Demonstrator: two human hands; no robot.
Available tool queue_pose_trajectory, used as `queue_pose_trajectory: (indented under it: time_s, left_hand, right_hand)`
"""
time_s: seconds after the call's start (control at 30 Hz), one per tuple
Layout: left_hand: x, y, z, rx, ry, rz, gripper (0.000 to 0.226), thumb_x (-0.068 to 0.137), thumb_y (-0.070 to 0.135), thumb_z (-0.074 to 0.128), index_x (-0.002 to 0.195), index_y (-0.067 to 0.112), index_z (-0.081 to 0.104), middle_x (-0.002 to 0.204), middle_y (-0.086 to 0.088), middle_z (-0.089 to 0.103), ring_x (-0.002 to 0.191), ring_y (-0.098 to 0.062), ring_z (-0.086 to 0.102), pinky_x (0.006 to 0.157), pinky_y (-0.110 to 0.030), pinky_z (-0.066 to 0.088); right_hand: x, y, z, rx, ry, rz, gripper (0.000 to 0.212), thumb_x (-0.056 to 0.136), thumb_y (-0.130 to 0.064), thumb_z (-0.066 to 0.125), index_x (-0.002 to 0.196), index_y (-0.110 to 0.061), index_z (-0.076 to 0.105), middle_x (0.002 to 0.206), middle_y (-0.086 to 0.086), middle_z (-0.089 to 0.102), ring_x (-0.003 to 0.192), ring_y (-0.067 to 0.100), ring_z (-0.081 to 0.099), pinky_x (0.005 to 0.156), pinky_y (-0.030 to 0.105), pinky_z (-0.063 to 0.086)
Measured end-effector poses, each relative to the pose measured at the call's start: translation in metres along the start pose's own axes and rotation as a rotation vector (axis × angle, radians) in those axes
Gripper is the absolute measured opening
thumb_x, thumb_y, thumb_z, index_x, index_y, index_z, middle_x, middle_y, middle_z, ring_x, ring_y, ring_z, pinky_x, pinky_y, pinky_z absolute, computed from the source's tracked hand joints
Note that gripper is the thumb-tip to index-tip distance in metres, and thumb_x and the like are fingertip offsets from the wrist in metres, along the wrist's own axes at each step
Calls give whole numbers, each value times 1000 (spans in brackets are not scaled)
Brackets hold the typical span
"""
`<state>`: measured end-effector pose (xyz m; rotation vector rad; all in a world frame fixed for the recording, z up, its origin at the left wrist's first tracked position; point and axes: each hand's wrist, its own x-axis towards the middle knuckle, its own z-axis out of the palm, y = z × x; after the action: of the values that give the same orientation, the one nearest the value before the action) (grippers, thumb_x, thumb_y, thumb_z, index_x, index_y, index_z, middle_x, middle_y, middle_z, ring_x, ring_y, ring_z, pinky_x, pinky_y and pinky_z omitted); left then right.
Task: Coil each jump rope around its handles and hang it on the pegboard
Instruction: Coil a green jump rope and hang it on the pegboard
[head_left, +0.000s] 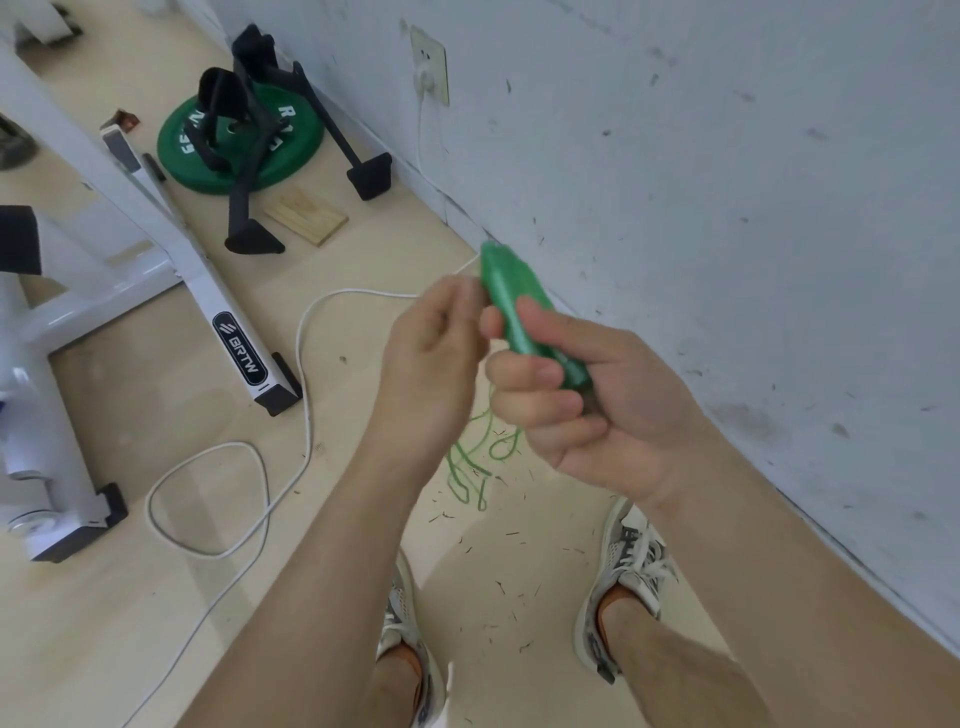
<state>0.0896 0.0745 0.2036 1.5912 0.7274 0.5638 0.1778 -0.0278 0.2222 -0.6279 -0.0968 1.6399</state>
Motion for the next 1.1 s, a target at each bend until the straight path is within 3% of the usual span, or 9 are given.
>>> queue_pose_trajectory:
  time_s: [0.07,0.17,0.37,0.53,0.63,0.77,0.9,1.03,1.1]
  left_hand:
    - [1,-11,1,470,-117,118,22,94,14,44,78,26,54,65,10,54,68,-16,53,66,-35,44]
    - [-2,-20,0,1087,-281,197,22,87,3,43,97,18,55,73,5,41,71,-25,46,59,-33,33]
    - [-9,-16,10,1297,-369,298,17,89,9,51,93,17,65,82,1,51,74,-21,47,61,-29,30]
    - [-13,-14,4,996,-421,208,21,82,11,62,89,28,71,79,8,66,77,-15,59,67,-26,47]
    - [-13,-8,-3,675,-366,39,13,74,17,77,74,26,68,69,14,66,67,-2,60,63,-19,48]
    - [-13,-1,-6,552,-390,-12,18,67,19,84,63,25,68,55,11,63,51,1,55,50,-13,43]
    - [-8,2,-13,381,-438,-112,16,63,20,87,64,18,71,53,9,59,51,-4,51,51,-19,42]
    - [-6,5,-21,144,-548,-245,23,56,26,86,66,10,73,66,-10,64,62,-16,57,62,-24,46]
    - [-5,7,-24,-73,-565,-370,17,56,21,86,61,11,72,60,-7,65,53,-14,60,54,-21,48]
  right_hand:
    - [2,-1,-2,-219,273,-56,9,93,-22,55,89,-14,53,55,-3,40,41,5,31,30,12,18]
    - [7,6,-17,-984,647,-68,14,97,-18,52,84,-14,50,62,2,42,47,13,33,38,22,25]
    - [19,15,-39,-1761,776,71,23,95,-18,48,73,-16,42,73,3,54,60,19,50,50,30,35]
    - [9,5,-41,-1760,538,289,40,88,-38,64,65,-15,39,59,-1,43,51,17,38,50,27,31]
    - [1,-3,-30,-1600,461,424,44,81,-53,70,77,-16,47,61,2,47,49,18,39,45,23,32]
    - [-3,-3,-23,-1530,374,486,48,83,-61,62,82,-14,59,55,0,45,44,16,37,43,19,30]
    - [-6,-5,-20,-1475,284,478,44,88,-55,60,77,-13,62,50,0,46,44,17,37,46,24,30]
    - [-14,-12,-15,-1379,118,513,29,87,-37,59,75,-11,63,49,3,42,43,18,30,45,24,22]
    - [-18,-16,-13,-1270,19,452,26,84,-35,58,75,-11,64,49,3,41,40,16,27,42,21,19]
